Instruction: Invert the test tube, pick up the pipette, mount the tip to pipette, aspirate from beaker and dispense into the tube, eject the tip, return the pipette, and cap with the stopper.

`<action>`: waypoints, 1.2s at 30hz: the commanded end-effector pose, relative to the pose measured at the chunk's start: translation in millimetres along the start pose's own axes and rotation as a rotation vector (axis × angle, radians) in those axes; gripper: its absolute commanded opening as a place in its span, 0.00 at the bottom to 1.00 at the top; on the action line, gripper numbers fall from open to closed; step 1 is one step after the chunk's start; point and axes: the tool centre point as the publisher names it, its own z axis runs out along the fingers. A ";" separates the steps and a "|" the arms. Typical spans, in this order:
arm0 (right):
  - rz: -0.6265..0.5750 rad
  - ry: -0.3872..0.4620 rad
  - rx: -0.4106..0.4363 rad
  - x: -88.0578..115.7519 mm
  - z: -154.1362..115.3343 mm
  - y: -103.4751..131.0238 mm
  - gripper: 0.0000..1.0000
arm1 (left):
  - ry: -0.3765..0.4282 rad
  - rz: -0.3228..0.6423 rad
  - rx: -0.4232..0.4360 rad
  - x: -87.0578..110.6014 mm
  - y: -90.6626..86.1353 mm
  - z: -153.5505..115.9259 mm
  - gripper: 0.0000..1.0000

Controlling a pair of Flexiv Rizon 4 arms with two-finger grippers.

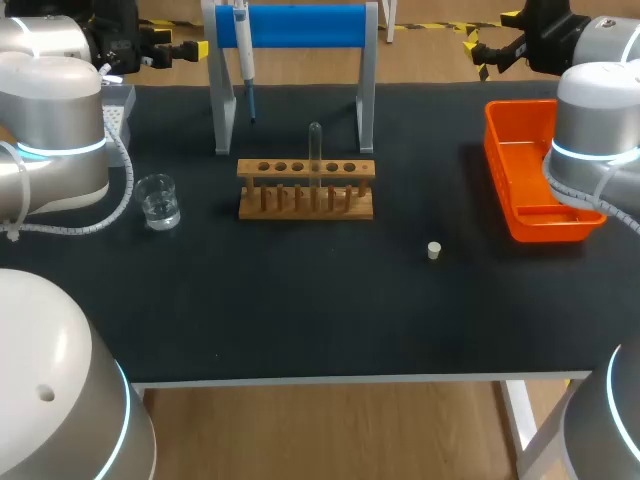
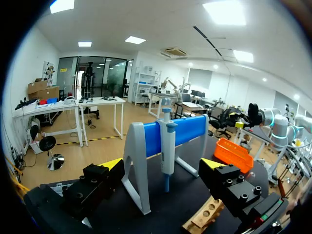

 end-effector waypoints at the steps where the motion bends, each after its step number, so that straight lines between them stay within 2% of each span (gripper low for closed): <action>1: 0.000 0.003 0.002 -0.9 -0.1 0.3 1.00 | 0.000 0.000 0.002 0.1 0.3 0.0 1.00; 7: 0.000 0.003 0.002 -0.9 -0.1 0.3 1.00 | 0.000 0.000 0.002 0.1 0.3 0.0 1.00; 11: -0.010 0.076 -0.011 30.9 -27.1 -12.4 1.00 | 0.000 0.000 0.002 0.1 0.3 0.0 1.00; 19: -0.006 0.230 -0.020 102.5 -76.6 -52.0 1.00 | 0.000 0.000 0.002 0.1 0.3 0.0 1.00; 22: -0.001 0.282 -0.057 126.9 -90.2 -62.8 1.00 | 0.000 0.000 0.002 0.1 0.3 0.0 1.00; 29: 0.025 0.364 -0.132 172.2 -104.2 -75.2 1.00 | 0.000 0.000 0.002 0.1 0.3 0.0 1.00; 36: 0.004 0.430 -0.186 218.0 -103.4 -83.4 1.00 | 0.000 0.000 0.002 0.1 0.3 0.0 1.00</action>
